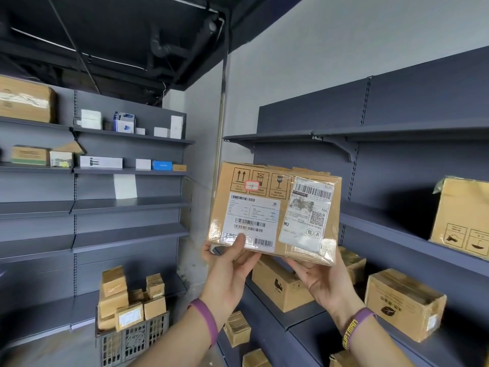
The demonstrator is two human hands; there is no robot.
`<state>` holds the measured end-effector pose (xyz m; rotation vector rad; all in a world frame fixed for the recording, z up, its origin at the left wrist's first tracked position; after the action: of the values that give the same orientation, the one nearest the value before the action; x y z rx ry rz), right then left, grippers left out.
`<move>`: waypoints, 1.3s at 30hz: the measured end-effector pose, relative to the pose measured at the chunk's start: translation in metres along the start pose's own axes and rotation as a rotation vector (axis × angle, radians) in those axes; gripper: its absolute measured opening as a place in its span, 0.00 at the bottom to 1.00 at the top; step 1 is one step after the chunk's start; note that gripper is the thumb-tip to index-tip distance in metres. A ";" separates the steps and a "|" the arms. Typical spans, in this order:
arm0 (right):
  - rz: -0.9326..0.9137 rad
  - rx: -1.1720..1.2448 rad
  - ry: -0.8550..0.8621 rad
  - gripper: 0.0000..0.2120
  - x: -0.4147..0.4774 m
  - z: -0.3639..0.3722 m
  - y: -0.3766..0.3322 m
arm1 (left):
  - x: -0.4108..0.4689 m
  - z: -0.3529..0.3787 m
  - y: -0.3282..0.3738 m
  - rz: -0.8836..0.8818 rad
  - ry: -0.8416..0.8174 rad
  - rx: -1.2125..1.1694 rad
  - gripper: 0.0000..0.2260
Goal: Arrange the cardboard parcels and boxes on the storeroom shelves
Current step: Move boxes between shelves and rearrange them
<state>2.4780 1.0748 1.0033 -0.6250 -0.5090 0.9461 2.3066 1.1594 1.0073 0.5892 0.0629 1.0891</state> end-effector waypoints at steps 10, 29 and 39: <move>0.022 0.004 -0.023 0.24 -0.002 0.002 0.000 | 0.023 -0.005 0.009 -0.009 -0.069 0.028 0.30; -0.310 -0.009 0.215 0.35 0.046 -0.049 -0.050 | 0.126 -0.036 0.031 -0.205 -0.131 0.052 0.25; -0.636 -0.004 0.420 0.17 0.029 -0.054 -0.061 | 0.150 0.013 -0.009 -0.385 -0.372 0.006 0.19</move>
<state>2.5632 1.0589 1.0103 -0.5927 -0.2986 0.2014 2.3900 1.2777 1.0489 0.7420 -0.1393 0.5958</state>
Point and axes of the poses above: each hand's wrist, its own x-axis towards the middle knuckle, its own z-axis out of the palm, y = z × x, the point moved 8 cm from there along x, towards the middle knuckle, and after that the axes turned 2 degrees about -y, right-handed, at the moved point
